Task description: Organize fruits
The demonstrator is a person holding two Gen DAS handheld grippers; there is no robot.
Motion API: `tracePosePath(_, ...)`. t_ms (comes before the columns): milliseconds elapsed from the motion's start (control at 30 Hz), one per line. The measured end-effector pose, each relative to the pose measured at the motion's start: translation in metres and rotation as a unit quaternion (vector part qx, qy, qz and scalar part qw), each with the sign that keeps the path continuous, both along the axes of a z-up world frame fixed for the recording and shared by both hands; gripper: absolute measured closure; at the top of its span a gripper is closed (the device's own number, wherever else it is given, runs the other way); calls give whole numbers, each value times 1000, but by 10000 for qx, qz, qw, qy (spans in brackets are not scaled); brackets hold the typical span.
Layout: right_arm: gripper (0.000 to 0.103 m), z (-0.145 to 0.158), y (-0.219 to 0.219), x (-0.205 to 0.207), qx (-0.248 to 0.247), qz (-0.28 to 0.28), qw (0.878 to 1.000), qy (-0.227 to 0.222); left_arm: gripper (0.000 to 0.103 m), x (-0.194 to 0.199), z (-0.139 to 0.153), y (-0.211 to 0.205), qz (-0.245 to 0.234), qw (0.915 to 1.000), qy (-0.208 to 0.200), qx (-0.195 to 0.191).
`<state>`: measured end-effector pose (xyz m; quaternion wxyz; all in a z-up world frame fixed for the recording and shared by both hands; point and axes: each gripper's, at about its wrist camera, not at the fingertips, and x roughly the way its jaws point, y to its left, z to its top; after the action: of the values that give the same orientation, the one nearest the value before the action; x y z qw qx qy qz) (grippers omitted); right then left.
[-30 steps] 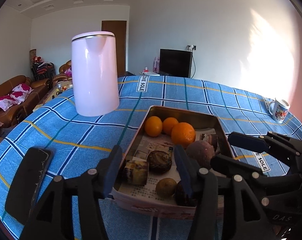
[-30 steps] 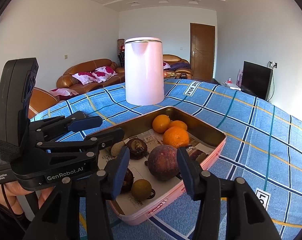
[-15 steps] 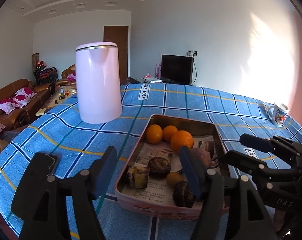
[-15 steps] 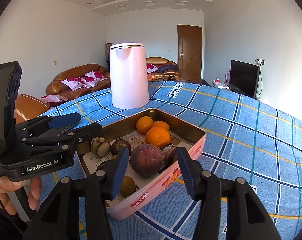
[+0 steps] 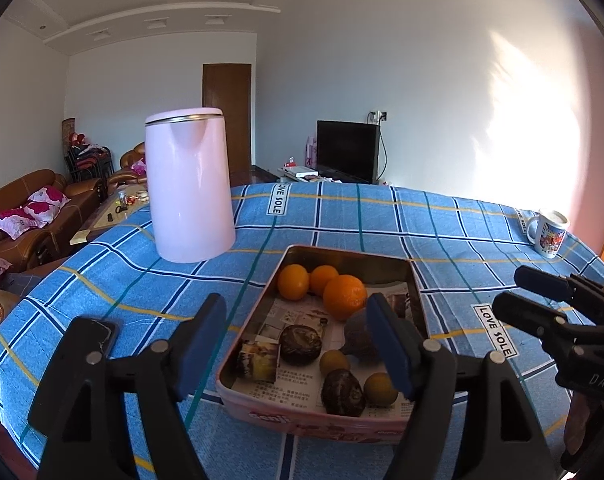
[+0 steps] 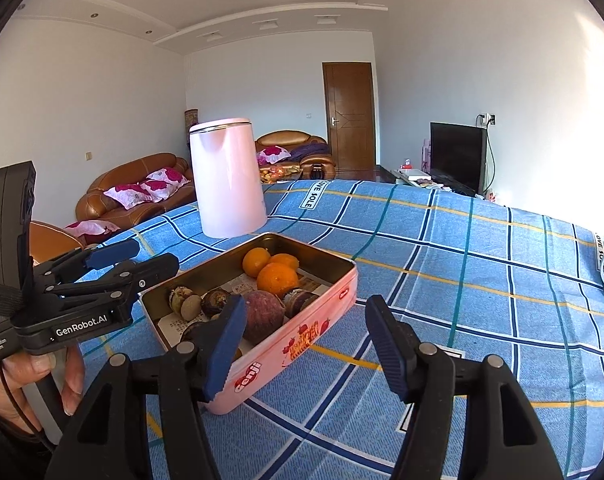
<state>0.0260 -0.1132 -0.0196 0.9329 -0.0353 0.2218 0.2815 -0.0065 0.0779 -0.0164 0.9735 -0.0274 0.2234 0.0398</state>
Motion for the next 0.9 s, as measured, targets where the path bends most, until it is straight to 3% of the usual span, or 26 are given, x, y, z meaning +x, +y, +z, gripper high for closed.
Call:
tracePosePath(267, 34, 7, -16, -10, 104, -156, 9998, -118, 26, -2, 5, -9, -59, 9999, -58, 60)
tracePosePath(900, 33, 12, -32, -17, 188, -321, 9992, -176, 25, -3, 7, -22, -190, 9997, -48, 153)
